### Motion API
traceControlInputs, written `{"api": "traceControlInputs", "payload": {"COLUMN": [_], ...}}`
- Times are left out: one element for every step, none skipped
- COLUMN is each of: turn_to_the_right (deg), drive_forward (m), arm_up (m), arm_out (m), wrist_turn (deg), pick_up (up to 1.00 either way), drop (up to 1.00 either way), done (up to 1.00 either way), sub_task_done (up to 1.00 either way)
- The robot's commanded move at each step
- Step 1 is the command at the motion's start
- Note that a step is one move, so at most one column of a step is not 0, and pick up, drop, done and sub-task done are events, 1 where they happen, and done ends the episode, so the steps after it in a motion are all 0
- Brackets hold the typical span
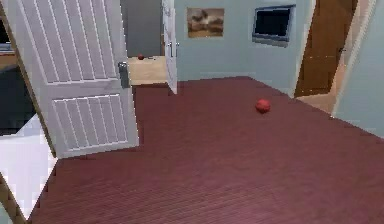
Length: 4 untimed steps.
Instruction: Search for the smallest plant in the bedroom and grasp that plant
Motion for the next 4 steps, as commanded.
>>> {"api": "traceControlInputs", "payload": {"turn_to_the_right": [0.0,0.0,-18.0,0.0], "drive_forward": [1.00,1.00,0.00,0.65], "arm_up": [0.00,0.00,0.00,0.00], "arm_out": [0.00,0.00,0.00,0.00], "wrist_turn": [0.0,0.0,0.0,0.0], "pick_up": [0.00,0.00,0.00,0.00], "drop": [0.00,0.00,0.00,0.00], "done": [0.00,0.00,0.00,0.00], "sub_task_done": [0.00,0.00,0.00,0.00]}}
